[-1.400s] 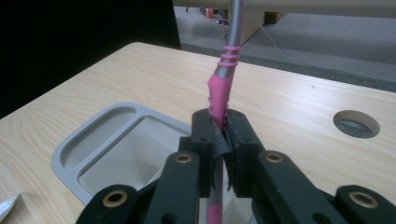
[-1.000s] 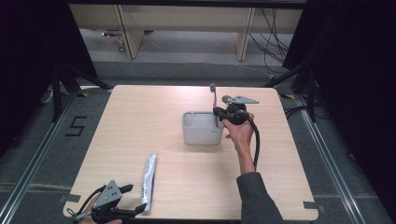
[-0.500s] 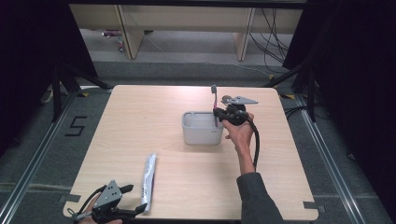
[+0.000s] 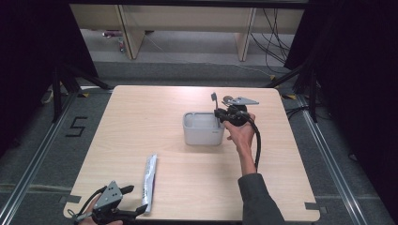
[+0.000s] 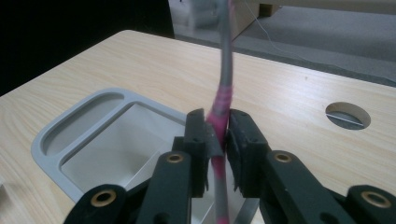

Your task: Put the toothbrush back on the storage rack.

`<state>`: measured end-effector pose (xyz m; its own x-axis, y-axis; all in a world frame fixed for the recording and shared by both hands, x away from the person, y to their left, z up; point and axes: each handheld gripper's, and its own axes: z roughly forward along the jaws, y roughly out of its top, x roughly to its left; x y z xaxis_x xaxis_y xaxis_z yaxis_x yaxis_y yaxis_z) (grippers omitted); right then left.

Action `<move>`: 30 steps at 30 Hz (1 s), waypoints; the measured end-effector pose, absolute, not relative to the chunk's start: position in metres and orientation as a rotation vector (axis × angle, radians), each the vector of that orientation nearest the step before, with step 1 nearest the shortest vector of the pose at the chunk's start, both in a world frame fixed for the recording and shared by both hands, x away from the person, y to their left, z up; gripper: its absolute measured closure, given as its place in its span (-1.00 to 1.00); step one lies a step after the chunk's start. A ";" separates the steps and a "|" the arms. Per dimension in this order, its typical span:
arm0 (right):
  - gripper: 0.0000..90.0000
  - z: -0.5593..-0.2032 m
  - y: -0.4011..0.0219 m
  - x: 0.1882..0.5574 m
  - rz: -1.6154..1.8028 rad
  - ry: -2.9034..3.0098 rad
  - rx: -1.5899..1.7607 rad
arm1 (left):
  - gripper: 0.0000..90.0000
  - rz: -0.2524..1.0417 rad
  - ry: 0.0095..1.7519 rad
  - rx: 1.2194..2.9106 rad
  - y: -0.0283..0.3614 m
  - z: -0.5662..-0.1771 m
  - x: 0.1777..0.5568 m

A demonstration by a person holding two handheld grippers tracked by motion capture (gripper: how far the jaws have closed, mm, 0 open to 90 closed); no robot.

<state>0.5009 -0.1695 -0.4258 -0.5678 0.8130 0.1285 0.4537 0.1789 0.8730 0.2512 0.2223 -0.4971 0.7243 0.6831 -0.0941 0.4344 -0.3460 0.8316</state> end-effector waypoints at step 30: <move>0.08 -0.396 -0.203 0.445 1.408 2.020 1.167 | -0.62 0.333 0.862 1.992 0.222 -0.497 0.252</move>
